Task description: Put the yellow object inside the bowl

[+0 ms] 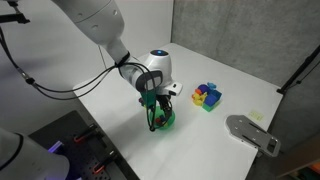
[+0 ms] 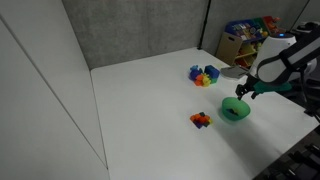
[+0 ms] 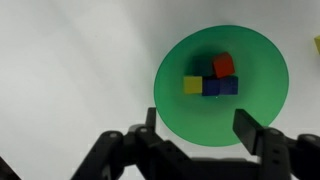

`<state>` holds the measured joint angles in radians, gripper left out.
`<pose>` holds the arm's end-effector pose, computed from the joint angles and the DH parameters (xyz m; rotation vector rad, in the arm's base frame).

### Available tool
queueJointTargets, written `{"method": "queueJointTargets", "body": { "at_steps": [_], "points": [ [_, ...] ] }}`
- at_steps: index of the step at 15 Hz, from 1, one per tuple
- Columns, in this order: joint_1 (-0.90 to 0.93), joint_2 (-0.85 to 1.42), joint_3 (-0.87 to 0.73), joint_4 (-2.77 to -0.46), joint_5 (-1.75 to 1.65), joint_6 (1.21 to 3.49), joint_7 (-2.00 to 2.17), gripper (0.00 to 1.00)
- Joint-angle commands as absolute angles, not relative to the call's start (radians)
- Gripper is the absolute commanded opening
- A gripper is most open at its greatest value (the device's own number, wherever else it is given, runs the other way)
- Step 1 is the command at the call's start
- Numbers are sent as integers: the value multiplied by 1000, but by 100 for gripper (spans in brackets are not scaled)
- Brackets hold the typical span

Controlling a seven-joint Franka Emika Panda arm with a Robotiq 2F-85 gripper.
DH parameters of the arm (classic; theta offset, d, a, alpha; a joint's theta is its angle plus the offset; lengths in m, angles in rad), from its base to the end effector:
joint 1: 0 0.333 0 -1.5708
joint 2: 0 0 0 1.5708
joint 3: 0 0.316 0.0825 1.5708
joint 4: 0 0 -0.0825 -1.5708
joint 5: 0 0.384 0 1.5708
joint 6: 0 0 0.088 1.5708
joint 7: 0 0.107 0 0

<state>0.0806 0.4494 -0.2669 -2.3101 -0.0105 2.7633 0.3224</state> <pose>0.5123 -0.1031 0.1579 2.9403 -0.7079 0.0404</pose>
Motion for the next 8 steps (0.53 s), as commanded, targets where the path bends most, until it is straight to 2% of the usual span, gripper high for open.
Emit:
{"method": "queueJointTargets", "body": {
  "at_steps": [1,8],
  "points": [
    [51,324,-234,-2376,-26,2704,264,100],
    [-17,83,-126,-2391,13,2370,44,100]
  ]
}}
